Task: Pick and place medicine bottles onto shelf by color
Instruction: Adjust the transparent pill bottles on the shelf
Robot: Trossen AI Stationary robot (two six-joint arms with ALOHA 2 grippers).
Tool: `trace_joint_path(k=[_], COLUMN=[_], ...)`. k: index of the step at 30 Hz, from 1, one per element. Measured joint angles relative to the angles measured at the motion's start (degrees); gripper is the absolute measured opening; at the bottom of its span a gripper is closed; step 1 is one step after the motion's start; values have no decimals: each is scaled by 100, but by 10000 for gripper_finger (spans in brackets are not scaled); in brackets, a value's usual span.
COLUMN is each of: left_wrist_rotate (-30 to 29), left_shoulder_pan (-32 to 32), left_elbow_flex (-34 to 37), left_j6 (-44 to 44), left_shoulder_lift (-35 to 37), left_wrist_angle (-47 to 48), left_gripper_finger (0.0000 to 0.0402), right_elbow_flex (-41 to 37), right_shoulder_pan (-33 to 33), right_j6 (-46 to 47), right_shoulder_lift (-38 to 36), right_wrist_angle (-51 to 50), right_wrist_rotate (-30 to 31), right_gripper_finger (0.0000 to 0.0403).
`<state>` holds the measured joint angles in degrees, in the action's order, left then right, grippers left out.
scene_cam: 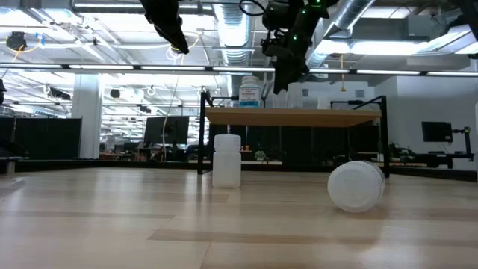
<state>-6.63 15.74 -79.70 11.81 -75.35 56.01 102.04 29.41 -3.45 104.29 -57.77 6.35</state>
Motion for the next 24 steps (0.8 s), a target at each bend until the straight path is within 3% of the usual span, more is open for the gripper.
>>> trace_joint_path(k=[7,16,24], left_wrist_rotate=[0,1,0], left_shoulder_pan=[-1,0,0], left_elbow_flex=[-2,-2,-2], left_j6=[0,0,0], left_shoulder_lift=[0,0,0], left_wrist_angle=[0,0,0], left_gripper_finger=[194,194,194], right_elbow_flex=[0,0,0], right_shoulder_pan=[183,343,380], right_j6=[-6,-113,-171], right_shoulder_lift=[-5,-4,-5], right_wrist_angle=[32,220,323], right_wrist_rotate=[0,0,2], right_gripper_finger=[148,173,172])
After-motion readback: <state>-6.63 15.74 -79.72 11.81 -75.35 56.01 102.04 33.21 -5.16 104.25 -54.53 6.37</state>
